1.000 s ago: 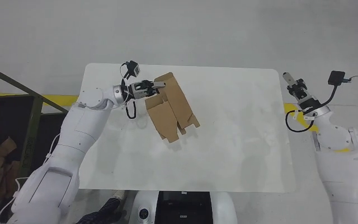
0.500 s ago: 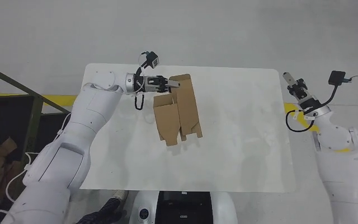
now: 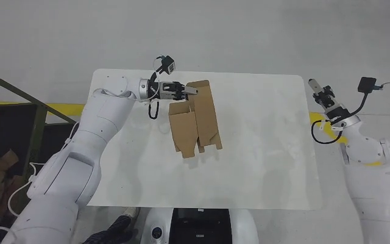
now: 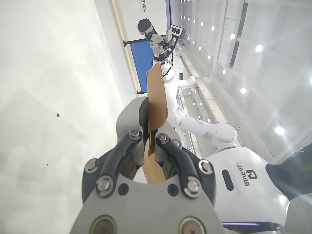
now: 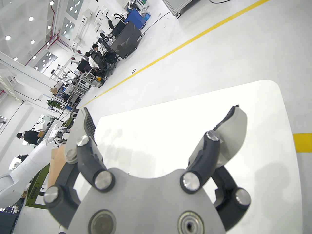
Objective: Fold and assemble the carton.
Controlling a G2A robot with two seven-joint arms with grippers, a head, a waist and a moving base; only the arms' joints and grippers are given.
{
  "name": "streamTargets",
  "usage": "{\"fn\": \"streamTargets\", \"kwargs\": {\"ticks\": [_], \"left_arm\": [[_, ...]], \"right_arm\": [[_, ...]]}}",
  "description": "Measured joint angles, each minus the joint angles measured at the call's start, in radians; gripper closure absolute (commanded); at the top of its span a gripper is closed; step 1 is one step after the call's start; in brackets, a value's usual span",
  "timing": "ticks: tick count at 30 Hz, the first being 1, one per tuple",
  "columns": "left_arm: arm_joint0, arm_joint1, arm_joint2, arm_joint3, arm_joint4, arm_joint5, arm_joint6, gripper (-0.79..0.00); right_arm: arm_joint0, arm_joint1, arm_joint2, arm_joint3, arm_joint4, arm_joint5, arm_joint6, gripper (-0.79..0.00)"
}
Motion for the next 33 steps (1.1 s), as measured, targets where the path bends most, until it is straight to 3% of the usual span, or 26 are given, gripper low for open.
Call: {"fn": "streamTargets", "kwargs": {"ticks": [12, 25, 33], "left_arm": [[0.000, 0.000, 0.000, 0.000, 0.000, 0.000, 0.000, 0.000], [0.000, 0.000, 0.000, 0.000, 0.000, 0.000, 0.000, 0.000], [0.000, 0.000, 0.000, 0.000, 0.000, 0.000, 0.000, 0.000]], "right_arm": [[-0.009, -0.007, -0.027, -0.021, 0.050, -0.008, 0.032, -0.785], [-0.062, -0.021, -0.192, -0.176, 0.226, -0.117, 0.335, -0.785], [-0.008, -0.032, -0.281, -0.135, 0.319, -0.146, 0.455, -0.785]]}}
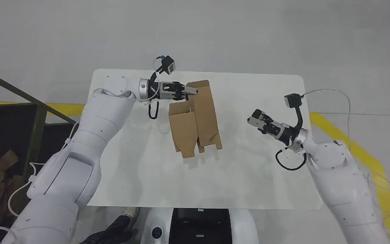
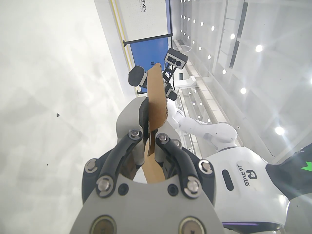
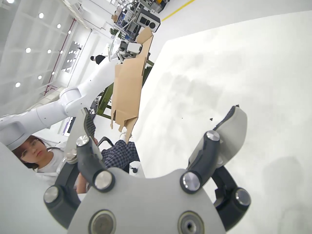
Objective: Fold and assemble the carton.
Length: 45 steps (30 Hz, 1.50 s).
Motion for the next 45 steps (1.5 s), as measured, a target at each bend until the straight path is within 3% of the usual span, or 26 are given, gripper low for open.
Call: {"fn": "streamTargets", "kwargs": {"ticks": [9, 23, 25, 27, 29, 35, 38, 43, 45], "left_arm": [[0.000, 0.000, 0.000, 0.000, 0.000, 0.000, 0.000, 0.000], [0.000, 0.000, 0.000, 0.000, 0.000, 0.000, 0.000, 0.000], [0.000, 0.000, 0.000, 0.000, 0.000, 0.000, 0.000, 0.000], [0.000, 0.000, 0.000, 0.000, 0.000, 0.000, 0.000, 0.000], [0.000, 0.000, 0.000, 0.000, 0.000, 0.000, 0.000, 0.000], [0.000, 0.000, 0.000, 0.000, 0.000, 0.000, 0.000, 0.000], [0.000, 0.000, 0.000, 0.000, 0.000, 0.000, 0.000, 0.000], [0.000, 0.000, 0.000, 0.000, 0.000, 0.000, 0.000, 0.000], [0.000, 0.000, 0.000, 0.000, 0.000, 0.000, 0.000, 0.000]], "right_arm": [[0.141, -0.029, -0.126, 0.128, 0.162, 0.011, 0.135, -0.785], [0.324, -0.079, -0.249, 0.284, 0.226, 0.060, 0.149, -0.785], [0.348, -0.087, -0.266, 0.308, 0.227, 0.066, 0.143, -0.720], [0.367, -0.094, -0.280, 0.325, 0.226, 0.067, 0.138, -0.588], [0.386, -0.102, -0.294, 0.342, 0.229, 0.067, 0.135, -0.529], [0.439, -0.127, -0.335, 0.391, 0.266, 0.067, 0.150, -0.591], [0.467, -0.142, -0.359, 0.420, 0.286, 0.069, 0.161, -0.585], [0.504, -0.164, -0.394, 0.464, 0.307, 0.062, 0.179, -0.514], [0.514, -0.172, -0.405, 0.478, 0.311, 0.059, 0.185, -0.431]]}}
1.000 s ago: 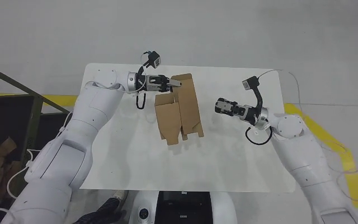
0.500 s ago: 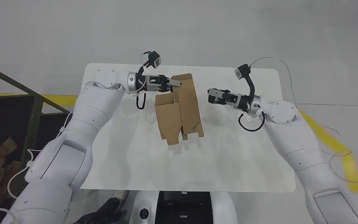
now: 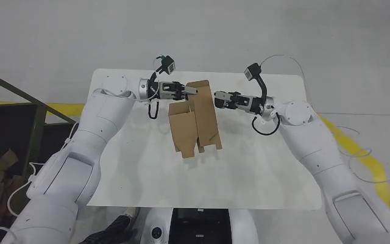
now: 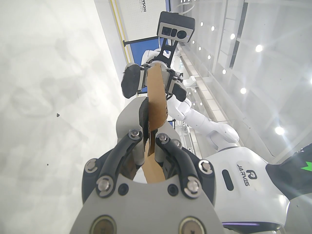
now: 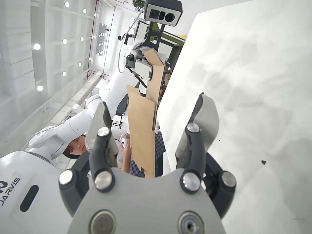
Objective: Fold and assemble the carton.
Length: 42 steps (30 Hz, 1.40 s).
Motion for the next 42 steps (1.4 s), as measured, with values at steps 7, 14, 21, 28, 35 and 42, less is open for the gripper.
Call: {"fn": "streamTargets", "kwargs": {"ticks": [7, 14, 21, 28, 35, 42], "left_arm": [[0.000, 0.000, 0.000, 0.000, 0.000, 0.000, 0.000, 0.000], [0.000, 0.000, 0.000, 0.000, 0.000, 0.000, 0.000, 0.000], [0.000, 0.000, 0.000, 0.000, 0.000, 0.000, 0.000, 0.000], [0.000, 0.000, 0.000, 0.000, 0.000, 0.000, 0.000, 0.000], [0.000, 0.000, 0.000, 0.000, 0.000, 0.000, 0.000, 0.000], [0.000, 0.000, 0.000, 0.000, 0.000, 0.000, 0.000, -0.677]], "right_arm": [[0.028, -0.028, -0.035, 0.052, 0.021, -0.008, 0.014, -0.376], [0.056, -0.051, -0.054, 0.101, 0.047, -0.011, 0.035, -0.348], [0.080, -0.074, -0.070, 0.154, 0.060, -0.011, 0.047, -0.259], [0.097, -0.092, -0.076, 0.194, 0.071, -0.013, 0.056, -0.228], [0.107, -0.106, -0.074, 0.219, 0.078, -0.015, 0.065, -0.006], [0.111, -0.114, -0.066, 0.237, 0.084, -0.013, 0.077, 0.000]]}}
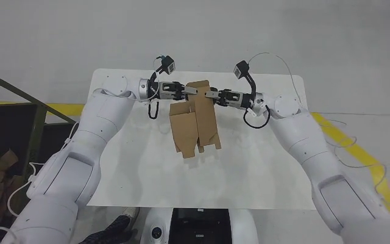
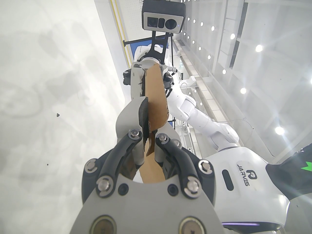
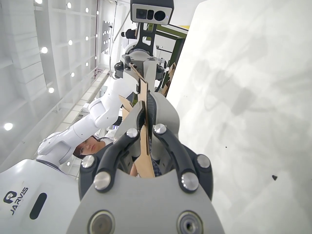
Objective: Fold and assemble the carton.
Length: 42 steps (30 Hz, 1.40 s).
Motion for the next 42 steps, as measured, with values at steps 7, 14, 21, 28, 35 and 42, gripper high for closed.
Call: {"fn": "streamTargets", "kwargs": {"ticks": [7, 14, 21, 28, 35, 42], "left_arm": [[0.000, 0.000, 0.000, 0.000, 0.000, 0.000, 0.000, -0.785], [0.000, 0.000, 0.000, 0.000, 0.000, 0.000, 0.000, -0.785], [0.000, 0.000, 0.000, 0.000, 0.000, 0.000, 0.000, -0.785], [0.000, 0.000, 0.000, 0.000, 0.000, 0.000, 0.000, -0.785], [0.000, 0.000, 0.000, 0.000, 0.000, 0.000, 0.000, -0.785], [0.000, 0.000, 0.000, 0.000, 0.000, 0.000, 0.000, -0.785]], "right_arm": [[-0.002, 0.000, 0.026, 0.002, 0.032, 0.030, 0.036, 0.000], [-0.006, 0.013, 0.056, -0.002, -0.008, 0.114, 0.018, 0.000], [-0.038, 0.043, 0.135, -0.030, -0.008, 0.209, -0.029, 0.000], [-0.149, 0.084, 0.255, -0.162, 0.013, 0.365, -0.191, 0.000], [-0.313, 0.121, 0.366, -0.391, -0.027, 0.471, -0.372, 0.000], [-0.479, 0.141, 0.448, -0.630, -0.138, 0.548, -0.621, 0.000]]}}
